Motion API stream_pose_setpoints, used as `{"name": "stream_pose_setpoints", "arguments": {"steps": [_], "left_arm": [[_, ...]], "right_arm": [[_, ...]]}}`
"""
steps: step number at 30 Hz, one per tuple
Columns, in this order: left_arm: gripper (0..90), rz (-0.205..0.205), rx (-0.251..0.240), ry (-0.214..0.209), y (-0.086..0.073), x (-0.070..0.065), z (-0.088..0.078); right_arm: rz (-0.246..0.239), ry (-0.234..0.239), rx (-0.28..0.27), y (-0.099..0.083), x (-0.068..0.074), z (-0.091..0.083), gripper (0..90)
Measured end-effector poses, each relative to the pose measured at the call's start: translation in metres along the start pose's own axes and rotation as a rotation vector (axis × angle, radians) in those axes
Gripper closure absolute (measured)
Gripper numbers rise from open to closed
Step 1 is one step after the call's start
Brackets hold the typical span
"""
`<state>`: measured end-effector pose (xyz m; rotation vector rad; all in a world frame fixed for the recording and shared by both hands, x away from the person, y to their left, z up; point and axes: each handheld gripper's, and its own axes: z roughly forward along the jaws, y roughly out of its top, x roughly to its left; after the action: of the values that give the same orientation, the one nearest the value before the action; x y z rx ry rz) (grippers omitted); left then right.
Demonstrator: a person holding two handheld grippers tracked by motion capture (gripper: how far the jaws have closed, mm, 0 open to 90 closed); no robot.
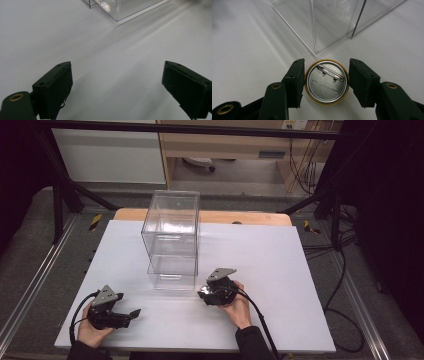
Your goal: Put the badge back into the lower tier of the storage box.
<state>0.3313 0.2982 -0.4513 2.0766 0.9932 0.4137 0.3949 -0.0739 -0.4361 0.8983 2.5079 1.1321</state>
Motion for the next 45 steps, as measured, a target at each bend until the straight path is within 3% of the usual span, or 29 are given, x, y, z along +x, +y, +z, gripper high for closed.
{"name": "stream_pose_setpoints", "arguments": {"steps": [33, 45], "left_arm": [[9.2, 0.0, 0.0, 0.003, 0.0, 0.0, 0.0], [9.2, 0.0, 0.0, 0.004, 0.0, 0.0, -0.001]], "right_arm": [[-0.017, 0.005, -0.058, 0.006, 0.007, -0.032, 48.2], [-0.028, 0.011, -0.08, 0.015, 0.011, -0.043, 48.2]]}}
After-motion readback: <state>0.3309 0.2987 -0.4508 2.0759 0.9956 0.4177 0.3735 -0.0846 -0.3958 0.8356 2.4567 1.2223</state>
